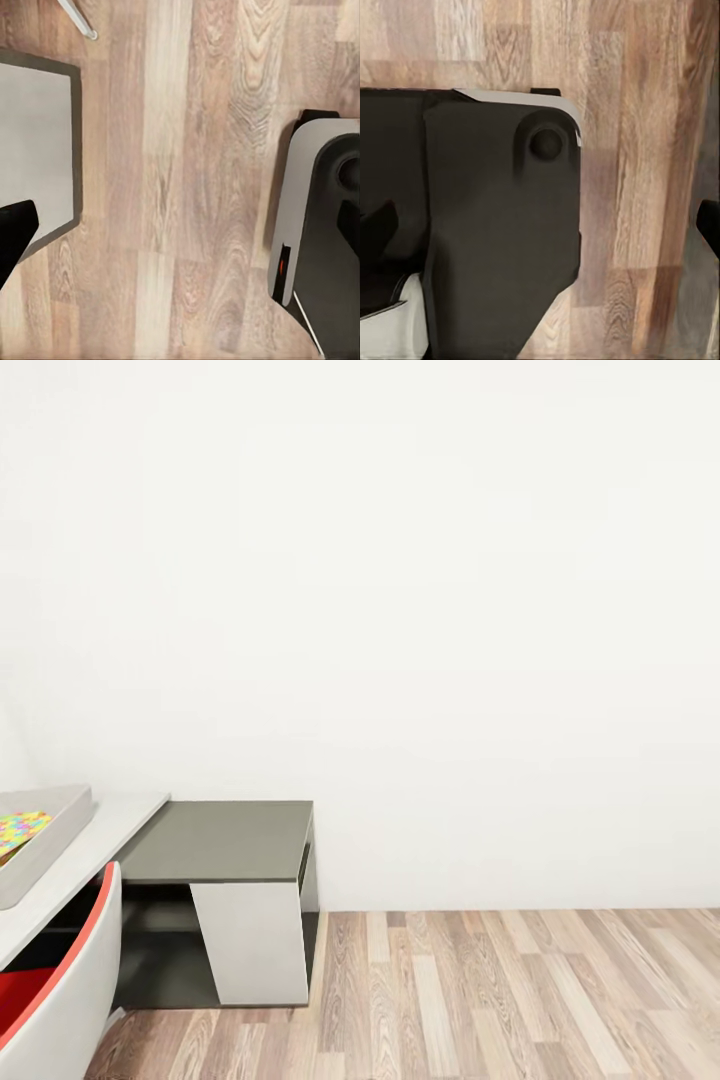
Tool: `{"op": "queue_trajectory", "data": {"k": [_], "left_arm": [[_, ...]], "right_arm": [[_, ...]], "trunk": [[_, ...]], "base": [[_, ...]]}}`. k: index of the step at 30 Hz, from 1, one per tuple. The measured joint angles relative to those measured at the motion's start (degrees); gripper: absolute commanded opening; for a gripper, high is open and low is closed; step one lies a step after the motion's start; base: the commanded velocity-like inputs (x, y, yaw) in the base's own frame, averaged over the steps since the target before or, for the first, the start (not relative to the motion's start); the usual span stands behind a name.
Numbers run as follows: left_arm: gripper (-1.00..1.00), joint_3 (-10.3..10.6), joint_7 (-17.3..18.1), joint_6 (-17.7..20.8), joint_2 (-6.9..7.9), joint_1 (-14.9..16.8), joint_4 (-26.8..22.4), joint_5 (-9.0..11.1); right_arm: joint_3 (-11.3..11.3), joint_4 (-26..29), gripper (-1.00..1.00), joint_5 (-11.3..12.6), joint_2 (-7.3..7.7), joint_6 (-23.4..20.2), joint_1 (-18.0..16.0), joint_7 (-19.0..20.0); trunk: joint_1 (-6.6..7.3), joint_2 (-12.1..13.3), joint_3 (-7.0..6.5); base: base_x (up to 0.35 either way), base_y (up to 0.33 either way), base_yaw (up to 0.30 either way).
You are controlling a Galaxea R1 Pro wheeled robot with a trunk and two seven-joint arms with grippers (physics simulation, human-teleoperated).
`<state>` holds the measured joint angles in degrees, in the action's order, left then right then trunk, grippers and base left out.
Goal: Put all the toys in the child's room - the three board games (two on the bed and one on the table), the two jigsaw puzzles on the table, and the tennis ball on the table - inside the toy box on the table in the child's room.
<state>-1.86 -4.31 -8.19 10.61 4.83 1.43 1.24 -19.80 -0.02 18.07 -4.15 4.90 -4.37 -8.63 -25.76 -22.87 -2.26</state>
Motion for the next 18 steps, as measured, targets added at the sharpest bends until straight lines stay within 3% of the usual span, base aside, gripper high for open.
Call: {"op": "queue_trajectory", "data": {"k": [9,12,18], "left_arm": [[1.00,0.0,-2.6,-0.1,-2.57,-1.1,0.1,0.0],[1.00,0.0,-5.3,-0.1,-4.10,-1.6,0.1,0.0],[1.00,0.0,-7.2,-0.2,-5.04,-2.3,0.0,0.1]], "right_arm": [[0.0,0.0,1.00,0.0,-0.10,-0.6,0.2,-10.2],[-0.1,0.0,1.00,0.0,-0.22,-0.7,0.2,-11.1],[0.0,0.0,1.00,0.1,-0.07,-0.5,0.2,-11.5]], "trunk": [[0.00,0.0,0.84],[0.00,0.0,1.12],[0.00,0.0,1.69]], "base": [[0.000,0.000,0.000],[0.000,0.000,0.000],[0.000,0.000,0.001]]}}
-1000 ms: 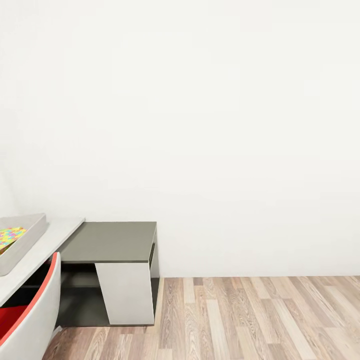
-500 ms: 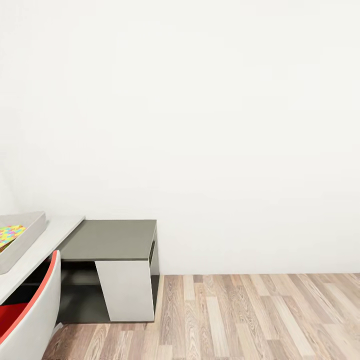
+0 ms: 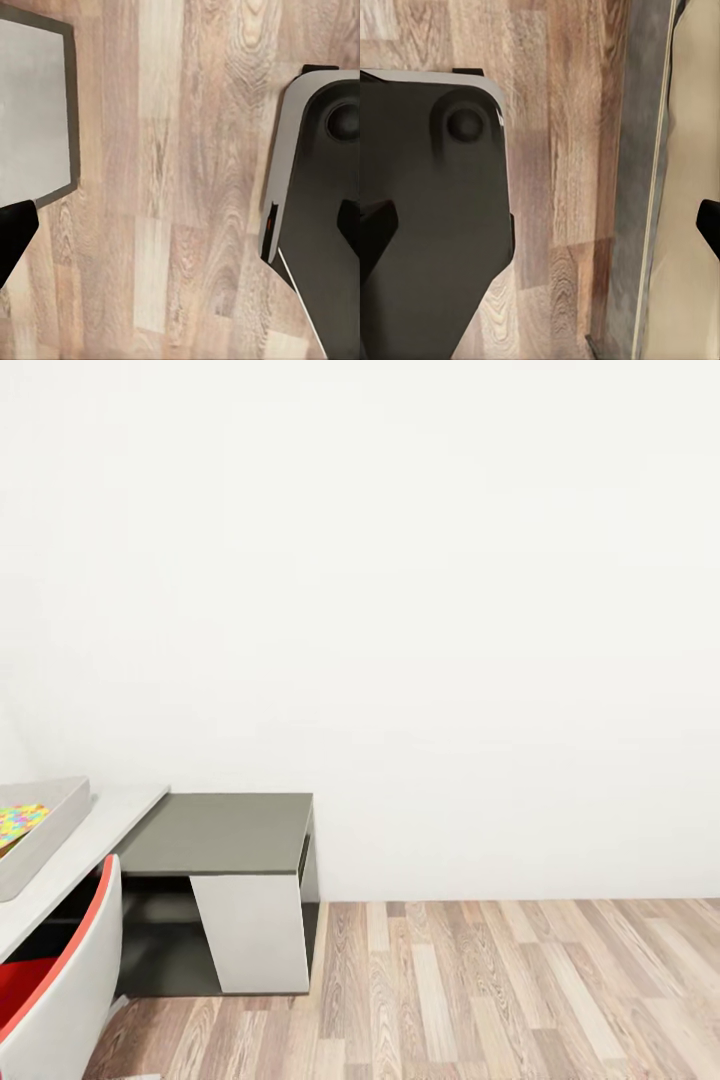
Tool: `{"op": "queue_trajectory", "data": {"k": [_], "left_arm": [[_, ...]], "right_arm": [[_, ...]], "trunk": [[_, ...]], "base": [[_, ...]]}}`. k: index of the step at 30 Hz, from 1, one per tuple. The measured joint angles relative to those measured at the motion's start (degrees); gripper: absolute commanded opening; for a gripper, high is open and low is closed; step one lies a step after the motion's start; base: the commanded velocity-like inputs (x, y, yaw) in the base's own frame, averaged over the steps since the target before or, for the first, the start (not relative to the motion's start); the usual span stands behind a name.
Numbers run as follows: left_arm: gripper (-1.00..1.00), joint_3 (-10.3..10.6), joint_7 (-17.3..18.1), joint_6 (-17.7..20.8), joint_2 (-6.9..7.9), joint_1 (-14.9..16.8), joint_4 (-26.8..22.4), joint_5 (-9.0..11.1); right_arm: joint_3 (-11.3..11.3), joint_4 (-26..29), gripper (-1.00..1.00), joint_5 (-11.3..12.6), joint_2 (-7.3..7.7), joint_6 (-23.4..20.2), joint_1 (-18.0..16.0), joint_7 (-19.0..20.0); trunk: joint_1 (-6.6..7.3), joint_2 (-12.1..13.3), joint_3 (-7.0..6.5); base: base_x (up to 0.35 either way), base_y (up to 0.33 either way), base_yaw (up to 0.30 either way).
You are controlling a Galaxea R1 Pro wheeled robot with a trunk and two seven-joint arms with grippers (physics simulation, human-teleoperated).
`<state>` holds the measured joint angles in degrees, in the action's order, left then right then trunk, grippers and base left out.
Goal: Put all the toys in the child's room - the three board games (two on the bed and one on the table), the two jigsaw puzzles on the table, and the tennis ball on the table - inside the toy box on the table in the child's room.
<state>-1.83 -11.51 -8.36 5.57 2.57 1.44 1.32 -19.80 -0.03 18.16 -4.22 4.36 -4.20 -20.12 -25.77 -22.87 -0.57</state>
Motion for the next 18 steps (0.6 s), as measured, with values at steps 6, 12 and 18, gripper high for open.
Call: {"op": "queue_trajectory", "data": {"k": [6,12,18], "left_arm": [[1.00,0.2,-0.1,0.0,-0.77,-0.1,-0.3,-0.3],[1.00,-0.2,-0.2,-0.2,-0.96,0.1,-1.6,-0.1],[1.00,-0.2,0.1,-0.1,-2.24,0.1,-2.5,-0.1]], "right_arm": [[0.0,0.0,1.00,0.0,0.14,0.4,0.1,0.1],[0.0,0.2,1.00,-0.3,0.52,0.6,0.1,0.2],[0.0,0.2,1.00,-0.5,0.47,0.7,0.1,0.4]], "trunk": [[0.00,0.0,0.36],[0.00,0.0,0.40],[0.00,0.0,0.41]], "base": [[0.000,0.000,0.019],[0.000,0.000,0.002],[0.000,0.000,0.000]]}}
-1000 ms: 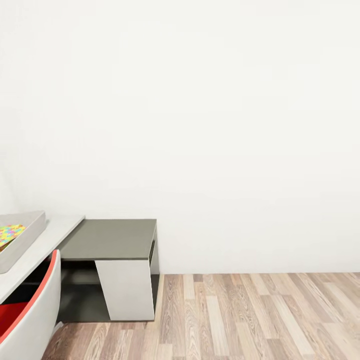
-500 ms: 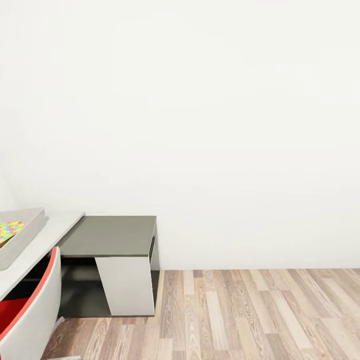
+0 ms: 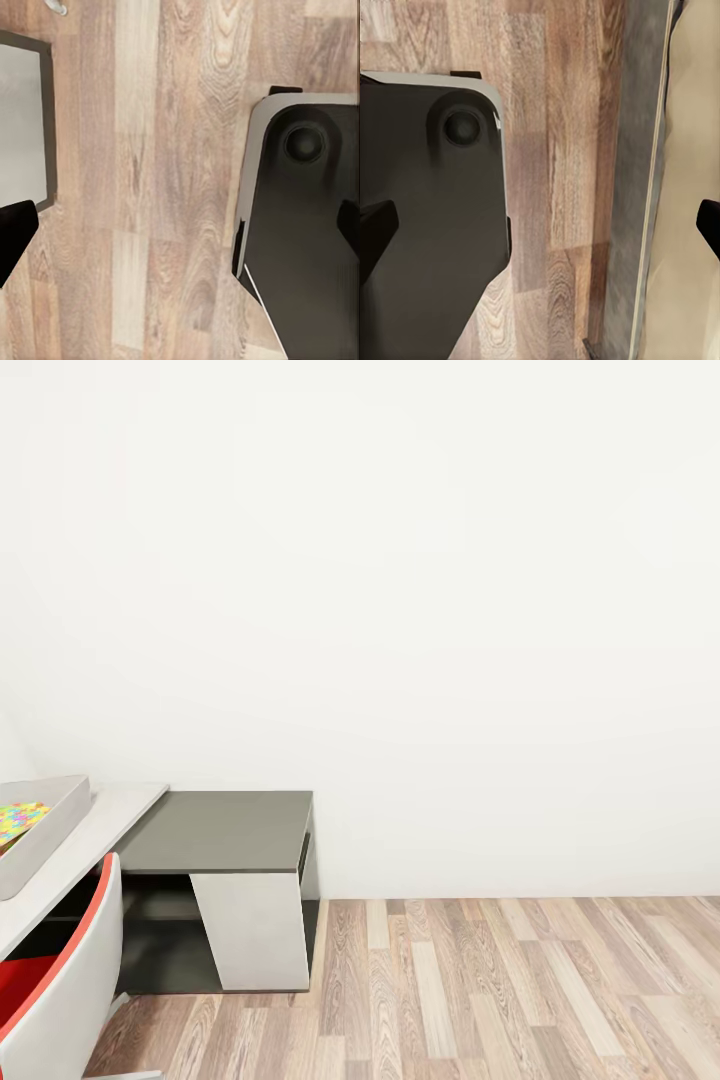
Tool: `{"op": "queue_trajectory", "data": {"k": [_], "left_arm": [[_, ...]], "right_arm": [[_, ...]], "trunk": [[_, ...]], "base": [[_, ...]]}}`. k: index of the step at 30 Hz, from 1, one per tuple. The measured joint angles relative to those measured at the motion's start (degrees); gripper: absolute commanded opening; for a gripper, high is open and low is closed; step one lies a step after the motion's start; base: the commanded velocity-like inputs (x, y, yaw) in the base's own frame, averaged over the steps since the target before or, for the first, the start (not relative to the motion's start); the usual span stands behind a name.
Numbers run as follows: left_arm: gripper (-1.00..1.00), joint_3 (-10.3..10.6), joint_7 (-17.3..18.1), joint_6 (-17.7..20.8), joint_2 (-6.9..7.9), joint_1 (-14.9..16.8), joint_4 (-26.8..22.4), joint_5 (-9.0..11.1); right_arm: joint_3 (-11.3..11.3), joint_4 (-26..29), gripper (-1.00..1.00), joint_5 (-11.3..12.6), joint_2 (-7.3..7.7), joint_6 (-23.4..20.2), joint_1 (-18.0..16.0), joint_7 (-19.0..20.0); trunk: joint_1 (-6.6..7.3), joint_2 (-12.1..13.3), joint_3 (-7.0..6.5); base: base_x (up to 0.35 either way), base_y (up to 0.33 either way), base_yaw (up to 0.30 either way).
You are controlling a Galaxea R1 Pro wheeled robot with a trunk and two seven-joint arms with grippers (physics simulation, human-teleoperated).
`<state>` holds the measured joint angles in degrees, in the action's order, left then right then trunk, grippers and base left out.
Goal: Put all the toys in the child's room - the three board games (two on the bed and one on the table), the two jigsaw puzzles on the table, and the tennis ball on the table - inside the toy box on the table in the child's room.
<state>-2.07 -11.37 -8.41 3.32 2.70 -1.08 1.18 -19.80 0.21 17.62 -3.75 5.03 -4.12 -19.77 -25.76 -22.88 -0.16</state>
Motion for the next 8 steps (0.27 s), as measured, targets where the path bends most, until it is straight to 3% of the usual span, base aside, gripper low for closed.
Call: {"op": "queue_trajectory", "data": {"k": [8], "left_arm": [[1.00,0.0,0.1,0.0,-0.39,0.0,-0.2,-0.1]], "right_arm": [[-0.2,-0.1,1.00,0.0,0.15,0.0,0.0,0.0]], "trunk": [[0.00,0.0,0.00]], "base": [[0.000,0.000,0.000]]}}
